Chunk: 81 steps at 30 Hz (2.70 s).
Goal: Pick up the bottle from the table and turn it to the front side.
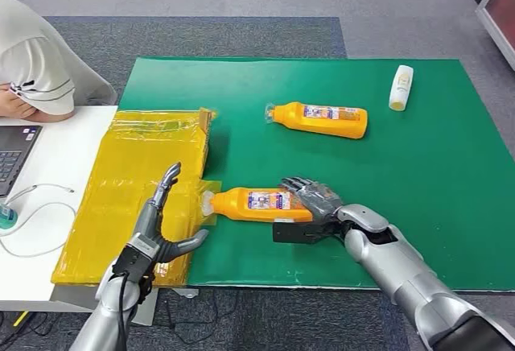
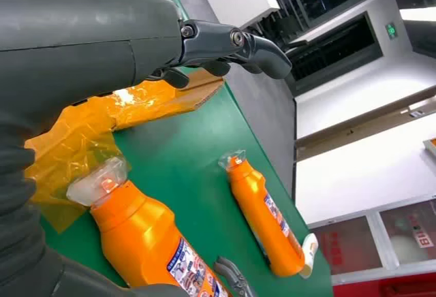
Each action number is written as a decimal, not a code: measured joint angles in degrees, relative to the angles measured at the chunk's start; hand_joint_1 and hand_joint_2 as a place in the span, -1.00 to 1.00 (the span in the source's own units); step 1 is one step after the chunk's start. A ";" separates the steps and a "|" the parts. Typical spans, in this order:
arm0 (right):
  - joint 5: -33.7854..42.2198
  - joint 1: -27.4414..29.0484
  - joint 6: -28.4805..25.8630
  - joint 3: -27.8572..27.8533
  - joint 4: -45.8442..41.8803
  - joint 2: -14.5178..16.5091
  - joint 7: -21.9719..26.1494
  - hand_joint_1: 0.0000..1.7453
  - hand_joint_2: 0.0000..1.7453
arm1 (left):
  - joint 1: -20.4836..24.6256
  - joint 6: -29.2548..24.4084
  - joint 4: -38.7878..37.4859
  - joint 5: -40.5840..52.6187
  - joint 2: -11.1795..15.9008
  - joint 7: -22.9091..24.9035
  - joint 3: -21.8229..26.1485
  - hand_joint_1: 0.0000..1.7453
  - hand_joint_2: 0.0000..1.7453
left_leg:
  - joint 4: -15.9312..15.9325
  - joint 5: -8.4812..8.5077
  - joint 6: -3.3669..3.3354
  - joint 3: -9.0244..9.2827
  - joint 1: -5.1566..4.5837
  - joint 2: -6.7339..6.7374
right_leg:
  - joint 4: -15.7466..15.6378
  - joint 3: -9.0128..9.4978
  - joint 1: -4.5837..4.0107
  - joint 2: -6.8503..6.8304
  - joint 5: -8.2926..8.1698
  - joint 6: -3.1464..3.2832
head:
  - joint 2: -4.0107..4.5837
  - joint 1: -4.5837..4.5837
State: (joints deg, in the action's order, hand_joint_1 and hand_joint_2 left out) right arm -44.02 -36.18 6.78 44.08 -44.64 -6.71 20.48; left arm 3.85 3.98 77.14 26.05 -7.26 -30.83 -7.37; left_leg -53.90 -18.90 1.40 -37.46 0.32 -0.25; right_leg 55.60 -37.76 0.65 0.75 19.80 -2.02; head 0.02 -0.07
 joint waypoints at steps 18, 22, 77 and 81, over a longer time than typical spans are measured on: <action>0.34 -1.78 0.48 3.10 1.50 0.00 -0.19 1.00 1.00 | 0.19 -0.02 -0.23 0.00 0.03 -0.03 0.03 -1.00 1.00 | 0.00 0.00 0.01 0.06 0.00 0.01 | 0.00 0.03 0.00 0.01 -0.02 0.02 | 0.00 -0.01; 0.79 -1.87 0.32 3.27 1.52 0.00 -0.60 1.00 1.00 | 0.17 -0.03 -0.23 0.00 0.04 -0.03 0.06 -1.00 1.00 | 0.00 0.01 0.01 0.06 0.00 0.01 | 0.00 0.04 0.00 0.01 -0.02 0.02 | 0.00 0.00; 30.14 18.87 7.92 -26.88 -12.13 2.10 14.01 1.00 1.00 | -1.68 0.09 -0.10 -1.89 0.09 0.32 2.46 -1.00 1.00 | 0.00 -0.04 -0.02 -0.26 0.00 -0.03 | 0.01 -0.16 0.00 -0.04 0.09 -0.06 | 0.00 0.00; 30.74 19.61 10.08 -28.49 -14.72 3.24 14.92 1.00 1.00 | -1.75 4.02 -0.35 -5.77 0.15 -0.06 3.61 -1.00 1.00 | 0.00 -0.05 -0.03 -0.27 0.00 -0.04 | 0.01 -0.16 0.00 -0.04 0.10 -0.08 | 0.00 0.00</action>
State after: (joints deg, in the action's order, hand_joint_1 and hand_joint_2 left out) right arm -13.28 -16.57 16.85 15.59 -59.36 -3.47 35.40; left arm 2.10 8.00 76.79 20.28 -7.11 -30.89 -3.75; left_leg -53.90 -18.95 1.37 -37.73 0.32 -0.28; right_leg 55.61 -37.92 0.65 0.71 19.90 -2.10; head 0.02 -0.07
